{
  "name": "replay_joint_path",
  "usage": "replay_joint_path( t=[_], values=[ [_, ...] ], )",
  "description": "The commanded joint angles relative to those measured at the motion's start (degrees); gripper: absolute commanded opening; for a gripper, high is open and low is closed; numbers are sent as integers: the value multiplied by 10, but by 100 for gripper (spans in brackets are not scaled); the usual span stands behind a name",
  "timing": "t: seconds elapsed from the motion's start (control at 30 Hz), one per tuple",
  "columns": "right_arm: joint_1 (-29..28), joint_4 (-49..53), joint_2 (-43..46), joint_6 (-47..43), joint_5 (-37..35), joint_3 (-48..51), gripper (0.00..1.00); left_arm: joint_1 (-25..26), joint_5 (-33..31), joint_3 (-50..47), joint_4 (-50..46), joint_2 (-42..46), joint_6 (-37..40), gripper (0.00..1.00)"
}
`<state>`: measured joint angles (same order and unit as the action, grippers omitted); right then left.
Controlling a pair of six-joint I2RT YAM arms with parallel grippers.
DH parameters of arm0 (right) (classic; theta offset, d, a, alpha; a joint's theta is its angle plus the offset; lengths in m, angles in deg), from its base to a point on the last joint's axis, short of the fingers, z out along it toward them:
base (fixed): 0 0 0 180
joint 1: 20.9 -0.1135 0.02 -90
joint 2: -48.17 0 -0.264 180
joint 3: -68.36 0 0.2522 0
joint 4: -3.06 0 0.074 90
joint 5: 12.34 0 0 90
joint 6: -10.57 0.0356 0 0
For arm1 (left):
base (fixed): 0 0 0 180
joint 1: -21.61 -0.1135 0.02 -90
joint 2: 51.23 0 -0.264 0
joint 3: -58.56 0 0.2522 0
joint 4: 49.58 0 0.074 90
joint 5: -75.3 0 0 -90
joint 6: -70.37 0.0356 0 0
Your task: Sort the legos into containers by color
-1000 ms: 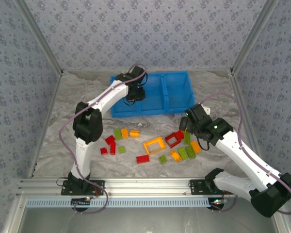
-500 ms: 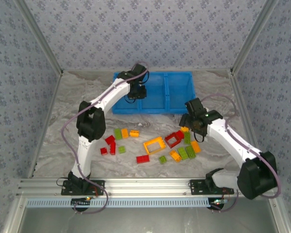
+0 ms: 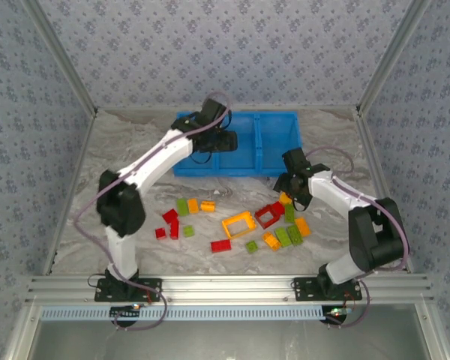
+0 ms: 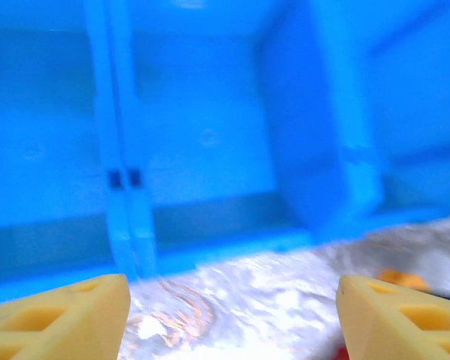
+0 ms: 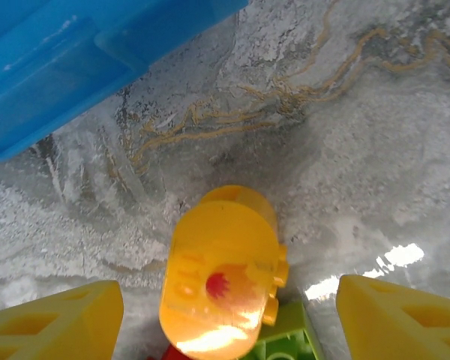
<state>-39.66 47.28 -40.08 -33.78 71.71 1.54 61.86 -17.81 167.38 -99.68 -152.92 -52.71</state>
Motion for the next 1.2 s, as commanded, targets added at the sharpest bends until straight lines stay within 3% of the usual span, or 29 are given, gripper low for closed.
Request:
replay_joint_path(
  t=[0.0, 0.2, 0.3, 0.43, 0.6, 0.7, 1.17],
  values=[
    [6, -22, -25, -1, 18, -1, 75, 42, 34, -127, 135, 111, -9, 75],
    [12, -41, -46, 7, 31, 12, 64, 156, 5, -309, 185, 234, -25, 73],
    [12, -49, -42, 13, 28, 22, 50, 206, -41, -370, 198, 278, -42, 72],
    [-1, -38, -3, 7, -13, 27, 41, 232, -70, -429, 234, 324, -68, 71],
    [-31, -4, 73, -29, -80, -1, 41, 249, -111, -445, 250, 349, -67, 70],
    [-34, -2, 74, -61, -87, -39, 43, 255, -124, -445, 256, 349, -66, 69],
    [29, 15, -188, -129, 16, -296, 42, 316, -206, -439, 189, 328, -116, 68]
  ],
)
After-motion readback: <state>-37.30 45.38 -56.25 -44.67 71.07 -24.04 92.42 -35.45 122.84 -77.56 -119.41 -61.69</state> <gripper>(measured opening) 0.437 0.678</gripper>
